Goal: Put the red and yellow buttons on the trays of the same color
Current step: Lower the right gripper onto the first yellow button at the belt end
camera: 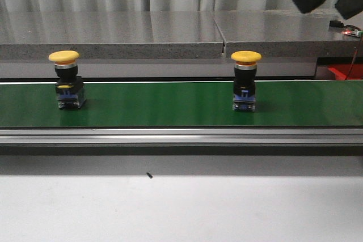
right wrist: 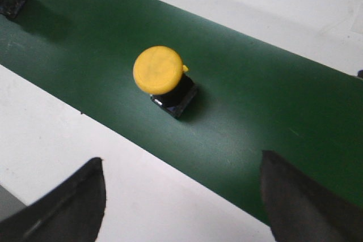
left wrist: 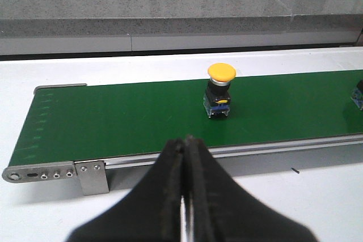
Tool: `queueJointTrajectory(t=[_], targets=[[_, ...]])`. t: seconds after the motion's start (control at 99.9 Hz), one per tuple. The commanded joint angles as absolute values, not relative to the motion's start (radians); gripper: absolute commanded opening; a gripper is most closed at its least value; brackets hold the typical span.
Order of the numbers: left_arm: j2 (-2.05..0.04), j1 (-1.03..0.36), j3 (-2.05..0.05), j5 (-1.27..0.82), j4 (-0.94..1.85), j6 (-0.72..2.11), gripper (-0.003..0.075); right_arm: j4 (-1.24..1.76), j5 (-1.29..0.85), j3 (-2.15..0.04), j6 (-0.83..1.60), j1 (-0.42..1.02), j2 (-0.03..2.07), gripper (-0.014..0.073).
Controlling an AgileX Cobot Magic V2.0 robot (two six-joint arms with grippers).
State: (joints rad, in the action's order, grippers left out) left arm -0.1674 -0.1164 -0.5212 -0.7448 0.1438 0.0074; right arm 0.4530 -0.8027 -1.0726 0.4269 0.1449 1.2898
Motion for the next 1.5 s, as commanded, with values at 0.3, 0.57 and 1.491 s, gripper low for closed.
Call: queueJointTrajectory(t=[0.3, 0.57, 1.491], targets=[[-0.179, -0.123, -0.545, -0.671, 0.149, 0.0, -0.002, 0.422, -0.703, -1.187, 0.435, 0.202, 1.441, 0.0561], [-0.179, -0.123, -0.545, -0.671, 0.149, 0.0, -0.002, 0.415, -0.681, -1.187, 0.435, 0.202, 1.507, 0.0561], [-0.179, -0.123, -0.545, -0.671, 0.149, 0.0, -0.002, 0.403, -0.704, -1.226, 0.435, 0.199, 1.552, 0.0215]])
